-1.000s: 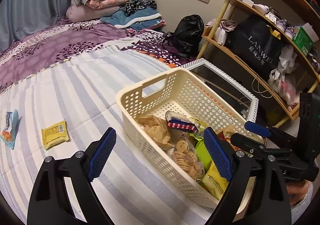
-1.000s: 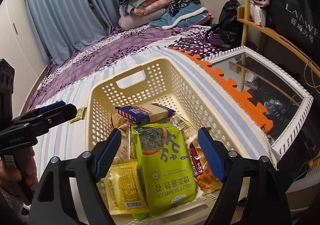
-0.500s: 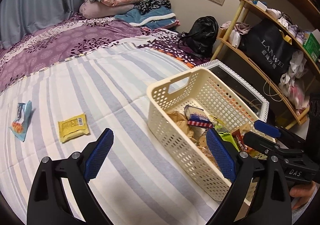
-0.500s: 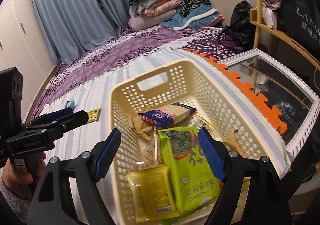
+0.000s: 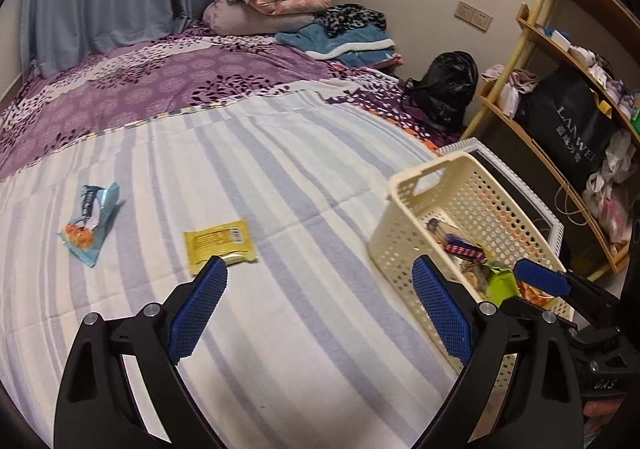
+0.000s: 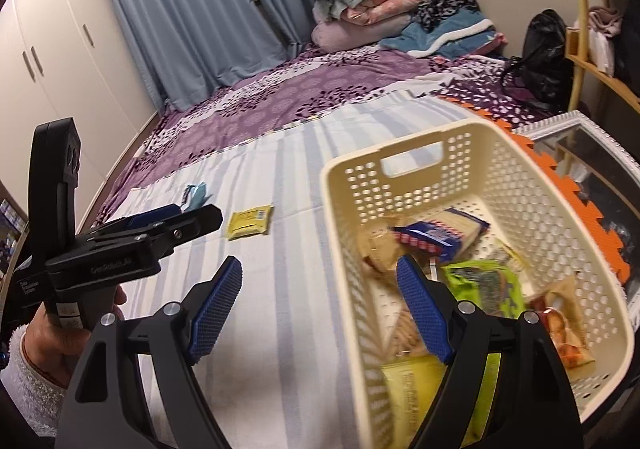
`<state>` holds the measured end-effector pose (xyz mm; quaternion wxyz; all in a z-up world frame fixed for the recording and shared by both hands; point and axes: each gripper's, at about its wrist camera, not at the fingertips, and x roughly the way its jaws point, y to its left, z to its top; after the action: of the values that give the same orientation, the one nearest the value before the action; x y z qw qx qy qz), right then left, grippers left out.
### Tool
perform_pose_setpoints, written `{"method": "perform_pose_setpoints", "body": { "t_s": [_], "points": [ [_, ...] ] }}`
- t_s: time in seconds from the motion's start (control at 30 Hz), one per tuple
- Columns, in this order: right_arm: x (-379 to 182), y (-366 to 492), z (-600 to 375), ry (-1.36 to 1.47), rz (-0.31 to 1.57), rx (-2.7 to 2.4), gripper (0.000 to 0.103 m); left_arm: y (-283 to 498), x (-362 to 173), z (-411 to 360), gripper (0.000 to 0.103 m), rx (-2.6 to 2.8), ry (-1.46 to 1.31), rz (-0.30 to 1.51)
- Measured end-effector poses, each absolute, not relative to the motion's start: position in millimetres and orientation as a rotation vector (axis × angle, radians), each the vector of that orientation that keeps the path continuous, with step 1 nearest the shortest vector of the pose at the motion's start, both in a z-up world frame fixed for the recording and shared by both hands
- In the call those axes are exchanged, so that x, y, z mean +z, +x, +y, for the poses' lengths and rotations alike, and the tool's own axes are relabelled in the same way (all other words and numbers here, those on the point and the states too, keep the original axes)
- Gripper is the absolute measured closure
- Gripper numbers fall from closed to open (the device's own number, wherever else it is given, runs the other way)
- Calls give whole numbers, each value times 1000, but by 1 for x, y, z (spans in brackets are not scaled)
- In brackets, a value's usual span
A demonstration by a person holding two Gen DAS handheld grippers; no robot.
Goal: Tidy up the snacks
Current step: 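Move the right gripper to the second yellow packet and grasp it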
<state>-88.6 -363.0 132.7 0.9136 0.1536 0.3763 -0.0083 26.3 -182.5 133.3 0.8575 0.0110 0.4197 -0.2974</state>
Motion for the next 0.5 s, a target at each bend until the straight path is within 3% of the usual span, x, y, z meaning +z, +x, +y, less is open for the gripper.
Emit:
{"method": "perform_pose_setpoints", "body": {
  "t_s": [0.5],
  "points": [
    [93, -35, -286, 280, 901, 147, 24, 55, 117, -99, 8, -462, -36, 901]
  ]
}}
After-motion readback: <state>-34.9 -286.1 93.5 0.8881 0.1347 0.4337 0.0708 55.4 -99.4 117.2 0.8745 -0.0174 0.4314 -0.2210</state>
